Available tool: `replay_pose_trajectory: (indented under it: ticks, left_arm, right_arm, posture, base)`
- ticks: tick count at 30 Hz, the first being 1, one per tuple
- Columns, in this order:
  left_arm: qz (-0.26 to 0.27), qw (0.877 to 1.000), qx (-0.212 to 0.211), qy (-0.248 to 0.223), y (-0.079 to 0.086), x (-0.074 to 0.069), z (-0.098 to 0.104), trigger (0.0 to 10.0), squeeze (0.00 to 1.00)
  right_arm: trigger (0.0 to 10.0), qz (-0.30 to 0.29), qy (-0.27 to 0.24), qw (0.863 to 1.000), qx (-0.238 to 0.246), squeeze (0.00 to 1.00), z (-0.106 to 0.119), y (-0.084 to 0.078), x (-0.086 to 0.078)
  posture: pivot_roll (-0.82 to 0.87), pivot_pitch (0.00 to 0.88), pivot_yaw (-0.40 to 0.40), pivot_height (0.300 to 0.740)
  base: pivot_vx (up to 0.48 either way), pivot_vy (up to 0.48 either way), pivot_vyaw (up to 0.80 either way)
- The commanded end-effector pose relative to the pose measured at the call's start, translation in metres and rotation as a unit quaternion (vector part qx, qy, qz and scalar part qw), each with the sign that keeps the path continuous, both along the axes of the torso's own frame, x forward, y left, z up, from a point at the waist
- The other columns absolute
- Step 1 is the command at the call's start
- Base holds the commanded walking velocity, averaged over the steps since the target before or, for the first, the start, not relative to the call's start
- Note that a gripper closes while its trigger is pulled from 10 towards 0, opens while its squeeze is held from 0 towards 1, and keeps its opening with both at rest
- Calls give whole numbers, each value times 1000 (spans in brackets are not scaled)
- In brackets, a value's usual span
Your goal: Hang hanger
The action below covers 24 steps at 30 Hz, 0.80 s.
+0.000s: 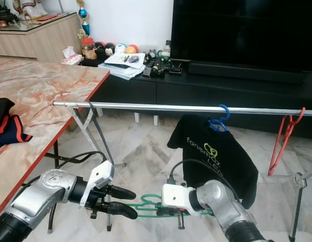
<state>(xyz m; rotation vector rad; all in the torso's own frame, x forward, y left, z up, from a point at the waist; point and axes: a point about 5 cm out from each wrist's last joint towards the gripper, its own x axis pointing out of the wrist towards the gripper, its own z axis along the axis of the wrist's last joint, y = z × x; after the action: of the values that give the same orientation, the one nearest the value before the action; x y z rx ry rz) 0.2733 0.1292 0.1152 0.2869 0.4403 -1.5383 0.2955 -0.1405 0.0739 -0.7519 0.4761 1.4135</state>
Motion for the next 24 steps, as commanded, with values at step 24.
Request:
replay_pose_trajectory:
  ticks: [24]
  left_arm:
    - [36, 998, 42, -38, 4, 19, -2, 10000, 0]
  right_arm:
    - [10000, 25, -39, 998, 51, 0, 35, 31, 3]
  posture:
    - [98, 40, 28, 740]
  base:
    - [0, 0, 0]
